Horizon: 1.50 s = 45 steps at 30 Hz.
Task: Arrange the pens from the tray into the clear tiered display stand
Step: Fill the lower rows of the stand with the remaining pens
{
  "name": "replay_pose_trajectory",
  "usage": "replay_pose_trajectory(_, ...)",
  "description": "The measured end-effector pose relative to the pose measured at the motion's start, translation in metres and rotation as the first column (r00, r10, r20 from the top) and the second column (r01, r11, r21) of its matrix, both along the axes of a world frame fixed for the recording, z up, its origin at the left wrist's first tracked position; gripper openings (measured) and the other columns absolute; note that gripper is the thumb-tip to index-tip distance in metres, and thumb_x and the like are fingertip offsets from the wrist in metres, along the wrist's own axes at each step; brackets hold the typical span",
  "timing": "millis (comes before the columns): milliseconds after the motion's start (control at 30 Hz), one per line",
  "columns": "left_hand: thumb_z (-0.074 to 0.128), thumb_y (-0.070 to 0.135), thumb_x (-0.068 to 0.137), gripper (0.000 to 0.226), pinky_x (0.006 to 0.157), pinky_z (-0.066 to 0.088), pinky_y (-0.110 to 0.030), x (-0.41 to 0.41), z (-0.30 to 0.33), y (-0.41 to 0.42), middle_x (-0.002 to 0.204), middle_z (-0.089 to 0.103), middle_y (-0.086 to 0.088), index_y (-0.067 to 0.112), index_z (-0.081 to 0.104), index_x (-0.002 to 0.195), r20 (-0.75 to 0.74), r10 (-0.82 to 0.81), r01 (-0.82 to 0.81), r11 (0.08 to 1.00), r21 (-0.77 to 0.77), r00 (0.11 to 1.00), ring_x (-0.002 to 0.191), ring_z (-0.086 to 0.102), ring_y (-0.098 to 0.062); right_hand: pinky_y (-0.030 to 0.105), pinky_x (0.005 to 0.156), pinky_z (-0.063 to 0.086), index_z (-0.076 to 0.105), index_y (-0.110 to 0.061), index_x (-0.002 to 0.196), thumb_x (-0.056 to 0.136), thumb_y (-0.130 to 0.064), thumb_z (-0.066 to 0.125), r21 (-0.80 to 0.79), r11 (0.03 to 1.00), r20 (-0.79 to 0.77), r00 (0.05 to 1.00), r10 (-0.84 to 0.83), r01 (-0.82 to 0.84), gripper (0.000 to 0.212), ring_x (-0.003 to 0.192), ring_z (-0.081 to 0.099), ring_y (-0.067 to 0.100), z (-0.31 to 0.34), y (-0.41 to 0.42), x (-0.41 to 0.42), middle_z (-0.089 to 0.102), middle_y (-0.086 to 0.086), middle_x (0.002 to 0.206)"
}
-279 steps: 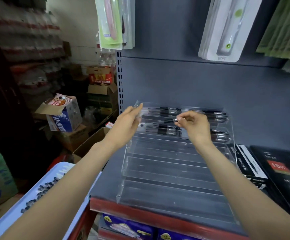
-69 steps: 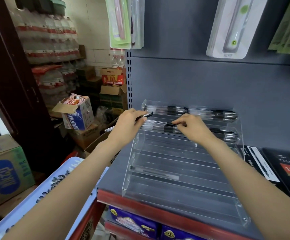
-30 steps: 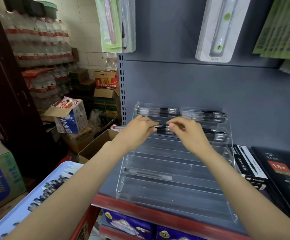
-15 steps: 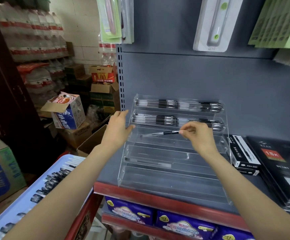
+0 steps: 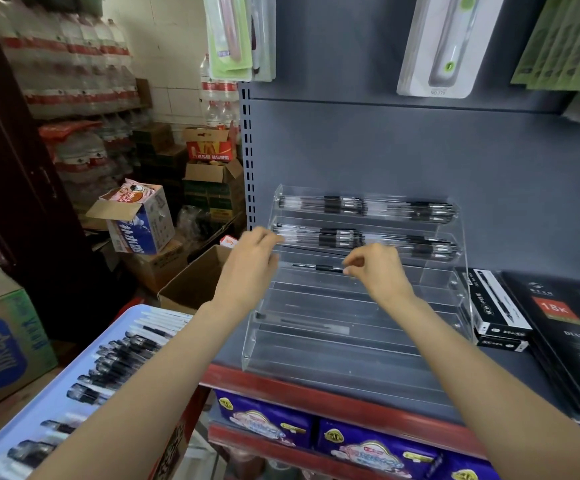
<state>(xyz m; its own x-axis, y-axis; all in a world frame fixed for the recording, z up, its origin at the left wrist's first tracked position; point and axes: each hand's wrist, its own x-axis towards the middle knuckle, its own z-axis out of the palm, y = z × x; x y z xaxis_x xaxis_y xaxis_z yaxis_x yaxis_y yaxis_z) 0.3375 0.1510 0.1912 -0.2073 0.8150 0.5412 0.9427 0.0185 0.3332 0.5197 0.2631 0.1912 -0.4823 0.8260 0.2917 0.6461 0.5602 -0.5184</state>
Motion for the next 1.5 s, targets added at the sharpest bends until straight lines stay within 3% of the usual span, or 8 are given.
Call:
replay_pose_trajectory(133,0.04,0.028,0.099,0.036,0.098,0.035,-0.032,0.009,-0.003,0.01,0.131,0.053,-0.001,0.018,0.049,0.133,-0.277,-0.16,0.071,0.95,-0.306,0.947,0.122,0.046,-0.02,0.024,0.077,0.05,0.072,-0.005,0.088,0.092,-0.012,0.056,-0.038,0.998,0.031,0.999,0.042,-0.041,0.018,0.076,0.065,0.019,0.001,-0.003,0.003,0.07,0.009,0.08)
replay_pose_trajectory(267,0.035,0.035,0.1,0.04,0.1,0.029,-0.031,0.012,-0.002,0.016,0.135,0.048,0.001,0.021,0.046,0.136,-0.367,-0.155,-0.008,0.914,-0.407,0.917,0.122,0.046,-0.02,0.025,0.069,0.035,0.049,-0.01,0.055,0.097,-0.029,0.048,-0.026,0.993,0.161,0.98,0.115,-0.113,0.046,0.082,0.056,0.029,-0.003,-0.008,0.008,0.054,0.011,0.073)
replay_pose_trajectory(367,0.034,0.037,0.1,0.042,0.099,0.029,-0.031,0.013,0.001,0.017,0.134,0.046,0.001,0.021,0.044,0.137,-0.372,-0.156,-0.015,0.908,-0.418,0.915,0.118,0.049,-0.021,0.028,0.087,0.04,0.069,-0.018,0.085,0.097,-0.036,0.045,-0.028,0.985,0.213,0.962,0.173,-0.171,0.032,0.101,0.054,0.02,-0.003,-0.012,0.012,0.054,0.007,0.1)
replay_pose_trajectory(500,0.035,0.038,0.099,0.043,0.099,0.029,-0.031,0.012,0.0,0.015,0.133,0.046,0.001,0.021,0.043,0.138,-0.341,-0.164,0.008,0.909,-0.416,0.926,0.118,0.049,-0.02,0.031,0.1,0.041,0.051,-0.015,0.133,0.092,-0.046,0.05,-0.041,0.983,0.303,0.935,0.182,-0.178,0.051,0.119,0.047,0.016,0.001,-0.016,0.018,0.046,0.001,0.127)
replay_pose_trajectory(800,0.049,0.025,0.096,0.034,0.099,0.04,-0.032,0.004,0.006,-0.002,0.127,0.054,0.0,0.017,0.053,0.129,-0.123,-0.161,0.126,0.959,-0.254,0.979,0.116,0.052,-0.018,0.031,0.096,0.043,0.052,-0.017,0.13,0.093,-0.035,0.053,0.086,0.98,0.243,0.957,0.155,-0.181,0.041,0.122,0.044,0.015,0.003,-0.032,0.008,0.049,-0.002,0.127)
replay_pose_trajectory(1067,0.05,0.018,0.094,0.022,0.084,0.047,-0.041,-0.052,0.006,-0.068,0.106,0.063,-0.003,0.017,0.062,0.113,-0.045,0.083,-0.084,0.996,-0.015,0.996,0.098,0.059,-0.025,0.026,0.094,0.04,0.059,-0.019,0.12,0.095,-0.027,0.049,0.08,0.944,-0.021,0.946,0.322,-0.32,0.028,0.111,0.05,0.011,0.011,-0.091,-0.068,0.055,-0.003,0.116)
replay_pose_trajectory(1233,0.049,0.022,0.095,0.021,0.073,0.048,-0.032,-0.122,-0.034,-0.129,0.097,0.061,0.001,0.018,0.061,0.111,0.118,0.203,-0.19,0.975,-0.112,0.972,0.087,0.06,-0.017,0.016,0.082,0.033,0.059,-0.017,0.121,0.096,-0.021,0.047,0.01,0.905,-0.015,0.905,0.425,-0.425,0.028,0.107,0.05,0.011,-0.014,-0.143,-0.153,0.054,-0.002,0.113)
replay_pose_trajectory(1500,0.047,0.021,0.096,0.025,0.078,0.049,-0.045,-0.248,-0.131,-0.207,0.11,0.063,-0.014,0.01,0.06,0.113,0.233,0.35,-0.204,0.852,-0.483,0.907,0.096,0.059,-0.034,0.042,0.09,0.045,0.058,0.0,0.117,0.098,-0.014,0.045,-0.331,0.85,0.143,0.869,0.474,-0.409,0.027,0.104,0.055,0.031,-0.103,-0.212,-0.276,0.055,0.016,0.118)
